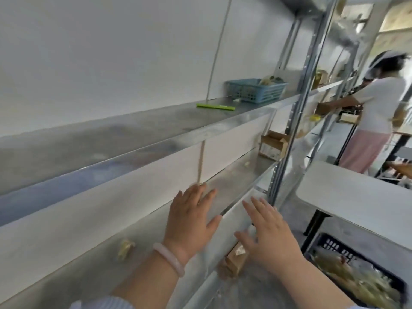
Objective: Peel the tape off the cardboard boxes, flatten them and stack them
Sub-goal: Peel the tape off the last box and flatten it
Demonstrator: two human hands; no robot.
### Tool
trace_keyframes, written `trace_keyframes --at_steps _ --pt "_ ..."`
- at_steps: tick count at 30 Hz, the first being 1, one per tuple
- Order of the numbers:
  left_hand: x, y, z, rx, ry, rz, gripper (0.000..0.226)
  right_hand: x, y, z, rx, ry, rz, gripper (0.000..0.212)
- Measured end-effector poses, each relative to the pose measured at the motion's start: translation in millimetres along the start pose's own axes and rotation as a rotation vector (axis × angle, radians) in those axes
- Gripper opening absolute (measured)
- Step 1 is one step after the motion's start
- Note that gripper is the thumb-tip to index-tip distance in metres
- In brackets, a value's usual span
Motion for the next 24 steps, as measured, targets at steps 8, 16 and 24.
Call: trace_keyframes --at_steps 8,16,24 --pt "65.6 -106.7 125.0 0.166 -0.024 -0.092 0.059 -67.1 -126.5 36.0 0.142 -0.157 -0.019 0.078" --pt "166.2 -126.6 225.5 0.179 0.094 -0.117 0.059 -57.1 -238.1 111.1 0.314 -0.131 -0.020 0.077" --pt "271.4 -117.5 338.4 0.113 0.204 -0.178 0.065 -39.4 -319.6 225.9 0.412 -0.066 0.051 0.076"
Point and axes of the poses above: each hand's wrist, its own z-axis towards the middle knuckle, its own x-axis out of the palm, y = z × x, the point moved 4 cm from there along z, towards the middle knuckle, and after that the axes turned 5 degrees about z, right-handed, at the moved point
